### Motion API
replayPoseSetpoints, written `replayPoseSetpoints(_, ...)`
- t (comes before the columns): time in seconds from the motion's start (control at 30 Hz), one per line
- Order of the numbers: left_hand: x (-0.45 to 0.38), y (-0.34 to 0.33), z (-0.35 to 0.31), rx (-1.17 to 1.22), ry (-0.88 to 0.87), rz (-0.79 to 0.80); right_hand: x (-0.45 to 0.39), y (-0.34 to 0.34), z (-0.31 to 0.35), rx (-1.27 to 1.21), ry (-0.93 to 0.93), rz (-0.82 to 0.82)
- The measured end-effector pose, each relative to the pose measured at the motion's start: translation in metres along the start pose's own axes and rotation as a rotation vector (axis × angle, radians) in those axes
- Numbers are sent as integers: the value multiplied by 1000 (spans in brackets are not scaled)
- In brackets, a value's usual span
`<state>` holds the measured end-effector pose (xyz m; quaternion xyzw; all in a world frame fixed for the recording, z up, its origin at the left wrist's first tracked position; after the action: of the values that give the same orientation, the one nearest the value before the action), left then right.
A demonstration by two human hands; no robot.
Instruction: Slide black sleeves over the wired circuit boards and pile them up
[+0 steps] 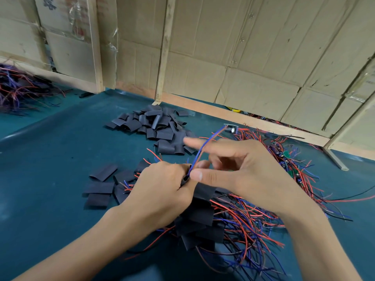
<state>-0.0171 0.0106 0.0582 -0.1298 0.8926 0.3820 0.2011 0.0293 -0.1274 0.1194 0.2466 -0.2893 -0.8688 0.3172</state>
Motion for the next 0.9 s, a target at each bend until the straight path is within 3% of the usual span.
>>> replayPoseSetpoints(0.07,-1,1,0,-38,11,-16,-3,4,-8,-250,-122,-5)
replayPoseSetpoints(0.17,-1,1,0,-143,-18,-51,-8,3,-18,-905,-322,-61)
replayPoseSetpoints(0.23,-1,1,0,-250,-53,-55,-10,3,-25,-1039,-402,-136)
replayPoseSetpoints(0.33,0,-2,0,-345,-100,-74,-12,4,-29,-987,-343,-192)
replayPoseSetpoints(0.47,-1,-2,1,-358,-71,-179,-12,3,-19,-792,-85,-191)
replayPoseSetpoints(0.67,-4,1,6,-296,-120,-257,-3,2,1,-340,96,-256)
replayPoseSetpoints(0.8,-3,10,6,-345,-51,-359,-3,-10,5,-268,106,-210)
replayPoseSetpoints(0.9,-3,16,5,-455,-56,-352,-6,-13,0,-231,41,-156)
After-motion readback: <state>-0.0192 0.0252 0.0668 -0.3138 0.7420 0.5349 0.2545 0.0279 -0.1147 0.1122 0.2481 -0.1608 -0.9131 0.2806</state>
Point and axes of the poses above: each hand's wrist, its own x-axis away from the middle knuckle, its own y-axis out of the back of the hand, z = x × y, the point moved 4 cm from there along -x, towards the middle knuckle, and after that the axes turned 5 degrees about x, right-handed, at the moved point
